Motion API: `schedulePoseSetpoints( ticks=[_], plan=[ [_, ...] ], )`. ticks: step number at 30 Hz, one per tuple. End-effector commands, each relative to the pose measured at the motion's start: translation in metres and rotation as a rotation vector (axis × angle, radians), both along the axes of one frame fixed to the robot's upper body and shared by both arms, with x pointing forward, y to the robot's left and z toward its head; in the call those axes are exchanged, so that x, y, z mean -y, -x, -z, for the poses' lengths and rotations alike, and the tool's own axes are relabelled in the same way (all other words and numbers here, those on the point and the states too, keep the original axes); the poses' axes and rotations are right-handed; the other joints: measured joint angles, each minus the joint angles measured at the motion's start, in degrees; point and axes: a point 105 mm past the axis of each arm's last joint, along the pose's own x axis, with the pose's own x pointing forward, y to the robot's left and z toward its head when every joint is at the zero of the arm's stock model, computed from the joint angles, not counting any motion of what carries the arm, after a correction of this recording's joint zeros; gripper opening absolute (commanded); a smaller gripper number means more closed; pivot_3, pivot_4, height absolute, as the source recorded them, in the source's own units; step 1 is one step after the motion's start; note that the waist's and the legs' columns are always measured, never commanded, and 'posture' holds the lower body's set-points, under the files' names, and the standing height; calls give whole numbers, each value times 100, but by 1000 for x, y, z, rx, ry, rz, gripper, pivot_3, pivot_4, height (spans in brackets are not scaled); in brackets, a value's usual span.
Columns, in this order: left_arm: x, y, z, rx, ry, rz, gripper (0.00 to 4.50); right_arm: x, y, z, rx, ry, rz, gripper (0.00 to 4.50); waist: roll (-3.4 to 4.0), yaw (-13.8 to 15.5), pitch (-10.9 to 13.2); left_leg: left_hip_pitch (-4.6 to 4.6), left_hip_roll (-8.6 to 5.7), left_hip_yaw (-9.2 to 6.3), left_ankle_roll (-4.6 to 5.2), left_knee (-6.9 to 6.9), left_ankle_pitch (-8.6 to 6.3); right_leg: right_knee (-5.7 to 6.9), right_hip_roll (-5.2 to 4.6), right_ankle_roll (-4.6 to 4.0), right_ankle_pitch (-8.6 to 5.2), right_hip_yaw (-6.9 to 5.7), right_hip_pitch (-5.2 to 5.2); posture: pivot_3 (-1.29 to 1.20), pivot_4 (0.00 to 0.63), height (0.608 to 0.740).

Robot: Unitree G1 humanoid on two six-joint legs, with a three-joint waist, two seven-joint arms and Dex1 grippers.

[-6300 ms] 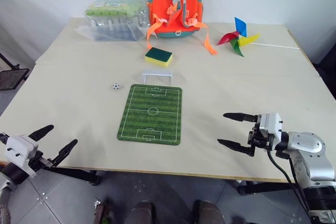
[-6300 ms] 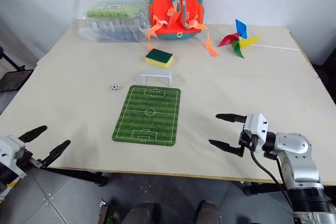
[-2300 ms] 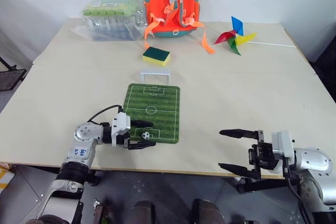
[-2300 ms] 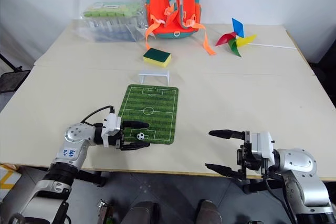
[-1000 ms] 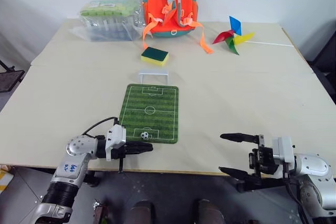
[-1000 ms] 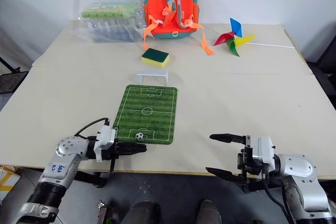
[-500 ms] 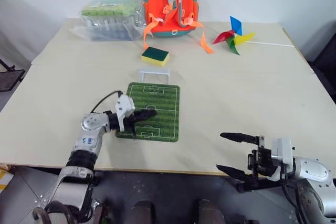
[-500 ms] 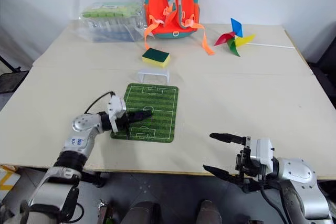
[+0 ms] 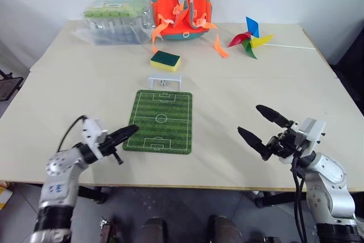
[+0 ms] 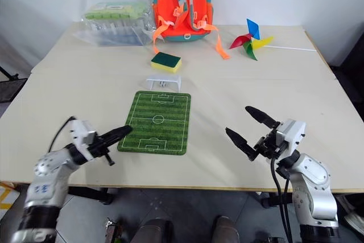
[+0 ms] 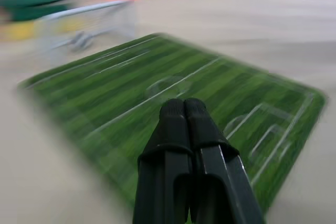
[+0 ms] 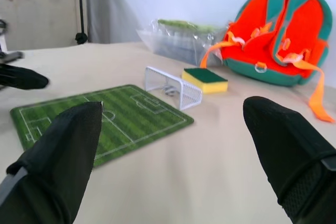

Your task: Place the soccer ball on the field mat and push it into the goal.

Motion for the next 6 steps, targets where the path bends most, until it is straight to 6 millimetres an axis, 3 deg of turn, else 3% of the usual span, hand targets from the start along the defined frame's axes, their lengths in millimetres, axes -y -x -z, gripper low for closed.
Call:
schedulePoseSetpoints(
  ticks=[1,6],
  plan=[
    [-18,14,-15,39,29,-120,17,3,-1,-3,37,-3,22,4500,0,6,0,1,0,2,0,2,-3,1,0,0,0,2,0,0,150,740],
    [-32,16,-20,62,41,-243,17,2,-4,0,40,2,12,4500,1,19,0,1,8,3,-3,1,-5,0,10,-3,1,3,-1,0,150,740]
  ],
)
